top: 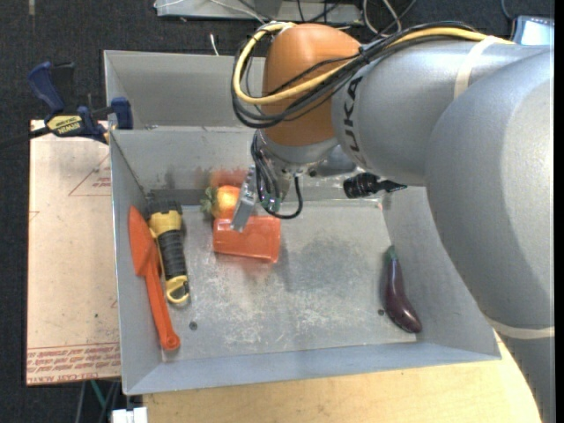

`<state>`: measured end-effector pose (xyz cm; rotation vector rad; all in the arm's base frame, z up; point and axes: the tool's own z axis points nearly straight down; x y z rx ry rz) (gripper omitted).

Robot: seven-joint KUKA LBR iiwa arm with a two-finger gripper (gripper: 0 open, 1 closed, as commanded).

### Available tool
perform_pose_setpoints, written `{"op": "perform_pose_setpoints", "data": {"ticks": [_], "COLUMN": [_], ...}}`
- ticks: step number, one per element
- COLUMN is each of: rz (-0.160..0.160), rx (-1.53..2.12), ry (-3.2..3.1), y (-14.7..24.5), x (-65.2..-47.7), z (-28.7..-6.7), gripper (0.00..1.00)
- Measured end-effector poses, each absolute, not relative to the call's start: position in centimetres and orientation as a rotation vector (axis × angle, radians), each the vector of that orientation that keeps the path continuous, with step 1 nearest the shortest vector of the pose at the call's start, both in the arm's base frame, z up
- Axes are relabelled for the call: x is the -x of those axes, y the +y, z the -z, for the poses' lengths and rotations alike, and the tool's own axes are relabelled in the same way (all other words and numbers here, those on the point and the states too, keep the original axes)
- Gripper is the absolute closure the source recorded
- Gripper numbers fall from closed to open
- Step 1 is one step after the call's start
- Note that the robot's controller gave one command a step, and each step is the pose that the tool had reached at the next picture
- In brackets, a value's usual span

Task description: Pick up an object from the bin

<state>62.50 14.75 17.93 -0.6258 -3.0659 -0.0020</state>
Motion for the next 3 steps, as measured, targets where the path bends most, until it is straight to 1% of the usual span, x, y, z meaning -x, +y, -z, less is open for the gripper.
{"op": "perform_pose_setpoints", "data": {"ticks": [1, 2, 3], "rz": [0.008, 0.012, 0.005], "rx": [0.556, 0.587, 0.513], "ry": [-3.087, -3.092, -3.089], "y": [15.0, 15.3, 14.4], "x": [-56.1, -61.6, -57.3], "z": [-15.6, -18.5, -17.9], "gripper": [1.0, 1.0, 1.0]}}
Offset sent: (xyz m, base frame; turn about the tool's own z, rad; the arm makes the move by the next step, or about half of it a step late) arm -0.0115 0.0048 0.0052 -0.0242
